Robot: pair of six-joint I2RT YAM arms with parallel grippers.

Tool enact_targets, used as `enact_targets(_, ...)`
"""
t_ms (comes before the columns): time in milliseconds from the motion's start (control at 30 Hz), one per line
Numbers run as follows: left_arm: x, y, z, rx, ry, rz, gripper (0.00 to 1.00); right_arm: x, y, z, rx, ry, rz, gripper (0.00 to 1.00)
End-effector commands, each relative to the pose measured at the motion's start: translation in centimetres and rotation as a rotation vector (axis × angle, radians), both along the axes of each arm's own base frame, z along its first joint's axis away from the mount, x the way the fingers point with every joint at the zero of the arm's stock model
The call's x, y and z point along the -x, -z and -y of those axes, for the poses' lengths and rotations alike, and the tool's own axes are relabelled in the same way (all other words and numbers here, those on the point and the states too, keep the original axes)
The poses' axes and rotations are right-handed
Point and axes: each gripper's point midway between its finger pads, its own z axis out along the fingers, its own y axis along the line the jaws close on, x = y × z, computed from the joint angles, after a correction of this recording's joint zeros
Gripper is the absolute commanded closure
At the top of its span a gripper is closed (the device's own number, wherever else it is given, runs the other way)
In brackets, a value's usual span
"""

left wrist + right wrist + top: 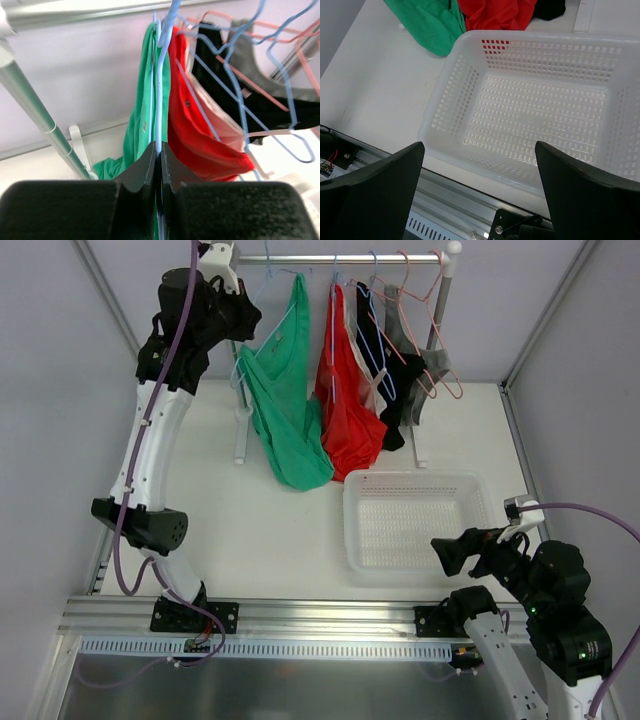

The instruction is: Remove the tank top from the hanger

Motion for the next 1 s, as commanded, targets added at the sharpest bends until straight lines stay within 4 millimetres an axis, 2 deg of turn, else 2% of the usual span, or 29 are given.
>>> enact_targets(0, 3.3, -7.0, -0.6, 0.084, -0.008, 0.183, 1.00, 0.4, -0.5, -0.4, -0.009, -0.033, 0.020, 0.01)
enact_targets(67, 3.6, -6.7, -0.9, 0.086, -0.021, 0.175, 1.00, 0.4, -0.5, -0.4, -0.011, -0.032, 0.020, 0.01)
enact_targets(100, 4.7, -7.6, -1.2, 0.095, -0.027, 0.191, 1.00, 0.5, -0.6, -0.4, -0.011, -0.032, 0.025, 0.01)
enact_targets(133, 4.8, -6.6, -1.4, 0.089, -0.034, 0.167, 1.00, 0.5, -0.6, -0.4, -0.012, -0.030, 0.026, 0.01)
enact_targets(200, 6.6, -7.2, -2.3, 0.102, -0.060, 0.177, 1.00, 0.4, -0.8, -0.5, -0.014, -0.035, 0.030, 0.00)
enact_targets(233, 6.6, -5.6, -2.4, 0.095, -0.067, 0.142, 1.00, 0.3, -0.9, -0.6, -0.017, -0.038, 0.034, 0.01)
enact_targets(300, 8.5, -6.2, -3.5, 0.111, -0.105, 0.155, 1.00, 0.1, -1.4, -1.0, -0.027, -0.058, 0.044, 0.00)
enact_targets(333, 8.6, -4.4, -3.8, 0.105, -0.123, 0.115, 1.00, -0.1, -1.5, -1.1, -0.030, -0.063, 0.040, 0.01)
enact_targets(367, 10.1, -5.0, -4.4, 0.117, -0.137, 0.133, 1.00, -0.3, -1.9, -1.4, -0.039, -0.077, 0.051, 0.00)
enact_targets(400, 10.6, -4.8, -5.1, 0.124, -0.164, 0.130, 1.00, -0.4, -2.2, -1.6, -0.043, -0.086, 0.055, 0.01)
enact_targets(433, 10.9, -3.3, -5.1, 0.117, -0.165, 0.099, 1.00, -0.7, -2.4, -1.8, -0.045, -0.095, 0.053, 0.01)
enact_targets(467, 12.7, -4.1, -5.5, 0.134, -0.162, 0.125, 1.00, -0.8, -2.6, -2.0, -0.048, -0.103, 0.055, 0.00)
enact_targets(500, 13.5, -4.1, -5.5, 0.141, -0.150, 0.125, 1.00, -1.0, -3.3, -2.5, -0.059, -0.131, 0.080, 0.00)
enact_targets(533, 13.9, -2.9, -5.6, 0.140, -0.150, 0.104, 1.00, -1.2, -3.7, -2.9, -0.065, -0.152, 0.089, 0.01)
enact_targets(567, 16.0, -3.9, -6.2, 0.159, -0.148, 0.138, 1.00, -1.5, -3.9, -3.4, -0.072, -0.177, 0.084, 0.01)
enact_targets(600, 17.3, -4.1, -6.3, 0.179, -0.139, 0.147, 1.00, -1.5, -5.0, -4.4, -0.104, -0.230, 0.113, 0.01)
enact_targets(633, 17.9, -2.8, -6.1, 0.179, -0.122, 0.124, 1.00, -1.6, -5.7, -5.1, -0.126, -0.265, 0.124, 0.00)
enact_targets(667, 20.6, -3.8, -6.8, 0.204, -0.115, 0.168, 1.00, -2.1, -6.0, -5.9, -0.150, -0.302, 0.108, 0.00)
enact_targets(700, 21.9, -3.8, -6.8, 0.222, -0.102, 0.177, 1.00, -1.9, -7.7, -7.2, -0.197, -0.386, 0.145, 0.01)
enact_targets(733, 22.8, -2.7, -6.5, 0.226, -0.074, 0.157, 1.00, -1.9, -8.6, -8.0, -0.252, -0.419, 0.128, 0.00)
enact_targets(767, 25.2, -3.3, -6.9, 0.248, -0.057, 0.192, 1.00, -2.9, -8.9, -8.8, -0.282, -0.445, 0.093, 0.01)
enact_targets(800, 26.3, -2.6, -6.9, 0.263, -0.043, 0.170, 1.00, -3.1, -10.7, -9.4, -0.308, -0.482, 0.135, 0.01)
enact_targets(867, 28.8, -1.8, -6.6, 0.269, 0.006, 0.156, 1.00, -3.9, -11.9, -10.2, -0.337, -0.505, 0.129, 0.02)
enact_targets(900, 29.5, -0.4, -6.7, 0.264, 0.008, 0.112, 1.00, -5.1, -13.0, -10.7, -0.337, -0.507, 0.140, 0.02)
enact_targets(933, 30.3, 0.0, -6.6, 0.259, 0.025, 0.102, 1.00, -4.9, -13.4, -11.8, -0.333, -0.558, 0.142, 0.02)
enact_targets(967, 31.5, 0.1, -6.9, 0.260, 0.029, 0.111, 1.00, -5.6, -13.8, -12.3, -0.322, -0.557, 0.154, 0.02)
